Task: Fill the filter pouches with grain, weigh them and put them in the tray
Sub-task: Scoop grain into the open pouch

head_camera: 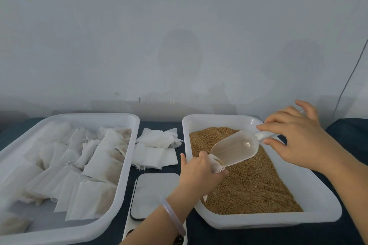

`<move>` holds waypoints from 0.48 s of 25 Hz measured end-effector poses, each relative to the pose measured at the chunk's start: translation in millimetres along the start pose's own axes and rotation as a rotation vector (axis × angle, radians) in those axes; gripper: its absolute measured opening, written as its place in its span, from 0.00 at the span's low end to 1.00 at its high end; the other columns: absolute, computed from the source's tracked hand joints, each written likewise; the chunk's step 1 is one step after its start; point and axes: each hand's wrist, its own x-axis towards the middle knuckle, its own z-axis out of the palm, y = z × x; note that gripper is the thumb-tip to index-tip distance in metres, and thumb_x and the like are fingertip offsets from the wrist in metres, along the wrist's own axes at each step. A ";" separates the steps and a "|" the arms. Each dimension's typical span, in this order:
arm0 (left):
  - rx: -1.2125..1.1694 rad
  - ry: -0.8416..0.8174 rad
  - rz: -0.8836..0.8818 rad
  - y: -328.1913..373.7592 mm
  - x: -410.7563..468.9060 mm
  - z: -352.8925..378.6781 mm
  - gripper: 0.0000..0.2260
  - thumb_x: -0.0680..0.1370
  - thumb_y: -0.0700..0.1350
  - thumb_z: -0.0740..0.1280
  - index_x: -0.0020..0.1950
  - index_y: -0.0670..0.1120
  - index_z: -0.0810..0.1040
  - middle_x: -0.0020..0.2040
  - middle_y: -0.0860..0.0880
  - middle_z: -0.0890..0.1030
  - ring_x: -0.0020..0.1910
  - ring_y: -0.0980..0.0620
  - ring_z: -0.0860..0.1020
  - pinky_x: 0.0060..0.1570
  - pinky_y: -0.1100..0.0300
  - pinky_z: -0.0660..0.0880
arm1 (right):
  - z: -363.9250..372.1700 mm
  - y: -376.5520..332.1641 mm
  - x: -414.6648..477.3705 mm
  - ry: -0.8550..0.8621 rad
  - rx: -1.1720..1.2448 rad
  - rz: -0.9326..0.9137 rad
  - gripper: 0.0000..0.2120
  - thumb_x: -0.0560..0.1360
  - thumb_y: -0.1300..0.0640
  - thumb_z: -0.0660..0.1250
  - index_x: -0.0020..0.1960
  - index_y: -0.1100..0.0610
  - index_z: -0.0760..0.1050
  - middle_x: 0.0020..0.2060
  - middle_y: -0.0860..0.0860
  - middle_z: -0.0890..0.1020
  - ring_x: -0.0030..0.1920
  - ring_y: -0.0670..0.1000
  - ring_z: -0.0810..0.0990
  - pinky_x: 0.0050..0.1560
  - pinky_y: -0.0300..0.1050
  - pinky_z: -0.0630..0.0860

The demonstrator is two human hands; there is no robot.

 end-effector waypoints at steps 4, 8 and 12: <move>-0.133 0.068 0.010 -6.2 -7.4 -1.9 0.19 0.75 0.62 0.63 0.52 0.47 0.68 0.48 0.52 0.78 0.51 0.51 0.76 0.64 0.53 0.66 | 9.4 21.8 -11.2 -0.108 0.036 0.272 0.12 0.70 0.51 0.72 0.53 0.46 0.81 0.49 0.45 0.81 0.55 0.52 0.75 0.67 0.52 0.48; -0.298 0.004 -0.013 -12.0 -15.0 -3.4 0.18 0.76 0.60 0.63 0.54 0.47 0.69 0.53 0.51 0.73 0.53 0.52 0.72 0.55 0.56 0.71 | 40.3 32.7 -27.7 -0.422 -0.193 0.457 0.14 0.77 0.43 0.59 0.62 0.38 0.71 0.60 0.39 0.74 0.64 0.46 0.67 0.69 0.52 0.46; -0.317 -0.068 -0.048 -11.2 -14.1 -5.0 0.18 0.76 0.59 0.64 0.56 0.46 0.70 0.55 0.51 0.70 0.55 0.50 0.73 0.58 0.53 0.71 | 79.4 15.8 -36.7 -0.472 -0.220 0.440 0.12 0.77 0.46 0.61 0.60 0.38 0.72 0.57 0.36 0.76 0.62 0.43 0.68 0.70 0.54 0.47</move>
